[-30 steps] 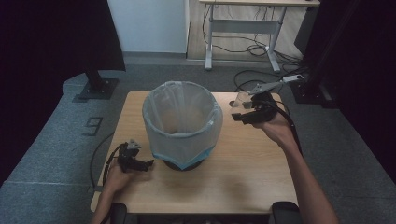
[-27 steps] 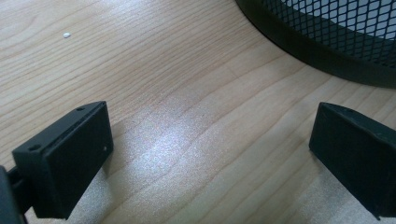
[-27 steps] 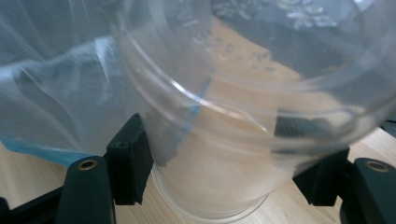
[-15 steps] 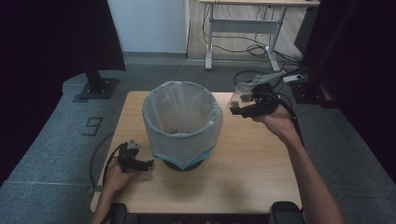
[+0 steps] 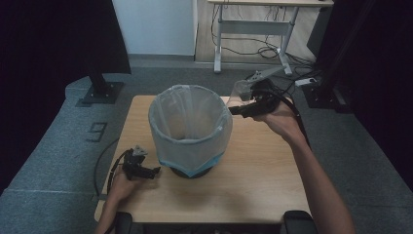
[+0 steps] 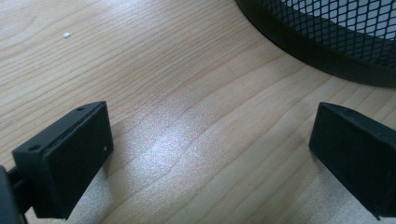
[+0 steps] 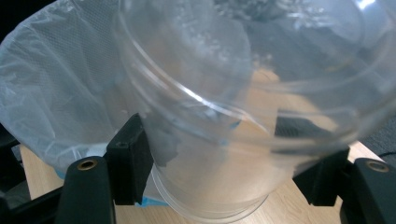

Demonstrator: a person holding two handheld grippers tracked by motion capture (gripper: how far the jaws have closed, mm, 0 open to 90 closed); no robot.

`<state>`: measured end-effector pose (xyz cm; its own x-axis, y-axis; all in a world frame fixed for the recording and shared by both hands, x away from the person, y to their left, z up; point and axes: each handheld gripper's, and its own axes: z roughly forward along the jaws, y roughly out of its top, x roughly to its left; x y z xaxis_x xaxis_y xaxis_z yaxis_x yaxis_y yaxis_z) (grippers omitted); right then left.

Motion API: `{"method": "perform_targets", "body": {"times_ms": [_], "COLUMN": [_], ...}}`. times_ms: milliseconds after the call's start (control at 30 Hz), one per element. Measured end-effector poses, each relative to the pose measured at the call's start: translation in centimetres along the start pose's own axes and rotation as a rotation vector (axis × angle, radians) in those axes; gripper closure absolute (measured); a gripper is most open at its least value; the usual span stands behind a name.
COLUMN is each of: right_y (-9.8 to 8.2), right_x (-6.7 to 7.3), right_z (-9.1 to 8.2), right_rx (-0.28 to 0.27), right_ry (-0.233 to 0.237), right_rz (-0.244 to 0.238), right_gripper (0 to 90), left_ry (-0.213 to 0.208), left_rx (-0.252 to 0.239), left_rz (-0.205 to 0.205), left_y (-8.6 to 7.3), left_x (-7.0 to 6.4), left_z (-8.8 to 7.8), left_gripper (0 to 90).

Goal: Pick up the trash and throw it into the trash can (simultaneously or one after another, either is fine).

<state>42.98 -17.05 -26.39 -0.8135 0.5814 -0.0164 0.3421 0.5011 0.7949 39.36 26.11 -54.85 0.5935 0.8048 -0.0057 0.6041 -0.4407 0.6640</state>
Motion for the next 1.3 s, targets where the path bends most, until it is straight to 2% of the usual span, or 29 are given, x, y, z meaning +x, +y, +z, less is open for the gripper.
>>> {"method": "perform_targets", "body": {"times_ms": [367,900,1100,1300], "right_y": [1.7,4.3,4.8,4.6], "right_x": [0.9,3.3,4.0,4.4], "right_z": [1.4,5.1,6.4,7.9], "right_rx": [0.004,0.02,0.031,0.053], "right_ry": [0.021,0.074,0.089,0.103], "right_rz": [-0.034,-0.1,-0.109,-0.111], "right_gripper": [30.2,30.2,30.1,29.9], "left_ry": [0.0,0.0,0.002,0.002], "left_rx": [0.0,0.0,0.0,0.0], "left_rz": [0.0,0.0,0.0,0.0], "left_y": [0.0,0.0,0.0,0.0], "left_x": [0.0,0.0,0.0,0.0], "left_z": [0.0,0.0,0.0,0.0], "left_gripper": [0.0,0.0,0.0,0.0]}}
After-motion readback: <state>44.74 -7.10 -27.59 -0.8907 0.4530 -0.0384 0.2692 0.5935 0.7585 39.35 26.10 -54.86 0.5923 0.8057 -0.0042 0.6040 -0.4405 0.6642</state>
